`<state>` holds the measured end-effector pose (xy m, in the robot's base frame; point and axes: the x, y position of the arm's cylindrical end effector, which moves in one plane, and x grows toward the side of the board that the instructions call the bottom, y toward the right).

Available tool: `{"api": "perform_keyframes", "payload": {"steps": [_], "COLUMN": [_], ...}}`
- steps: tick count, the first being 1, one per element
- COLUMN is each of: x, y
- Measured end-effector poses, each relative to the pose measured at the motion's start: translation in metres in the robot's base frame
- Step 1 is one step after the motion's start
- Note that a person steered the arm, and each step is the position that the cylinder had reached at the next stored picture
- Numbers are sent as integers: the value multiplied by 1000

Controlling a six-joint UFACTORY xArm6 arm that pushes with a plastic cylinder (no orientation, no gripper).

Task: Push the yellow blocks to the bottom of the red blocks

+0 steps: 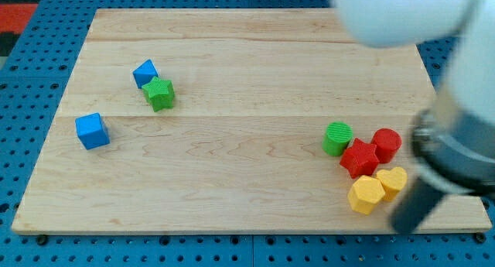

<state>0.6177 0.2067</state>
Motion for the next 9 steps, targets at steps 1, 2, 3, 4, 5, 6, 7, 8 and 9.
{"api": "perform_keyframes", "payload": {"steps": [1, 2, 3, 4, 5, 6, 7, 8, 9], "x": [-1, -26, -40, -1, 1, -20, -48, -40, -39], "y": [-18, -22, -16, 0, -46, -73, -51, -81, -161]}}
